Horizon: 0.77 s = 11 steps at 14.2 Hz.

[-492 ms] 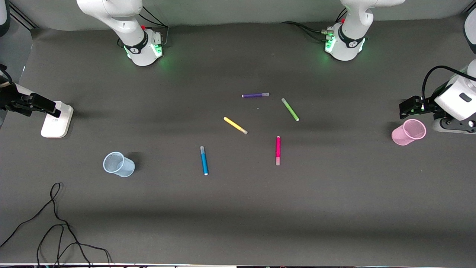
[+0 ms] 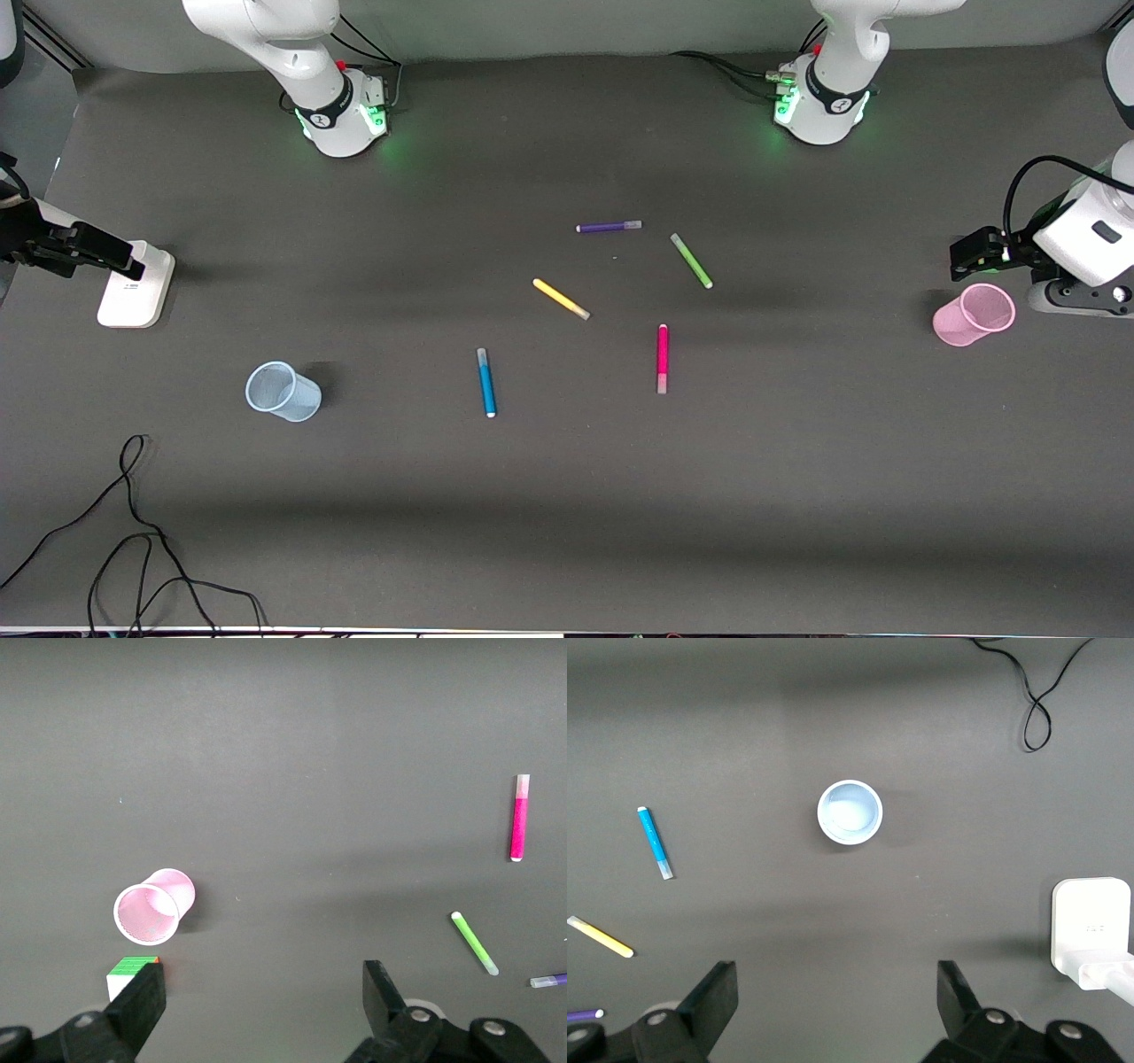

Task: Place pink and blue markers in matching cups

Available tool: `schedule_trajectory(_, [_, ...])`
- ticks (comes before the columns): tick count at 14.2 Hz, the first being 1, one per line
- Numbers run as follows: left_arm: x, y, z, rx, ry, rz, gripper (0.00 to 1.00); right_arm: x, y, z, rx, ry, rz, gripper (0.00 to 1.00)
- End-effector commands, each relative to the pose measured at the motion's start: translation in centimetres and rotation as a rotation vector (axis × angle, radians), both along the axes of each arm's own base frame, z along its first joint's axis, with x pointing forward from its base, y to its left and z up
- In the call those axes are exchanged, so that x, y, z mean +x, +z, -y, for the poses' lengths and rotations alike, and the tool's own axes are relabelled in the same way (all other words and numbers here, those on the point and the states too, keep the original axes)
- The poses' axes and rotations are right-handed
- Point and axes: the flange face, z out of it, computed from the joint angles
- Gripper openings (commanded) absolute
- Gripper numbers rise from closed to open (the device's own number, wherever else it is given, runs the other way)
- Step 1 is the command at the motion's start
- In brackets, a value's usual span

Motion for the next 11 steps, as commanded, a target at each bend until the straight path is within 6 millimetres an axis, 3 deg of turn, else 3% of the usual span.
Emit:
schedule_trajectory(1, [0.0, 0.6, 0.1, 0.007, 0.000, -0.009, 0.99, 0.3, 0.6, 0.1, -0.011, 0.014, 0.014, 1.00])
schedule_trajectory(3, [0.0, 0.7, 0.2, 0.007, 0.000, -0.007, 0.99, 0.4, 0.5, -0.4, -0.012, 0.023, 0.014, 1.00])
schedule_trajectory(5, [0.0, 0.7, 0.3, 0.008, 0.001, -0.007, 0.99, 1.0, 0.0, -2.7, -0.012, 0.064, 0.015, 1.00])
schedule_trajectory(8, [0.0, 0.7, 0.1, 0.008, 0.003, -0.007, 0.99, 2.0, -0.6, -8.4, -0.012, 0.149, 0.030, 1.00])
schedule_trajectory(11, [0.0, 0.7, 0.1, 0.008, 0.003, -0.007, 0.99, 3.1, -1.7, -16.0, -0.008, 0.199, 0.023, 1.00])
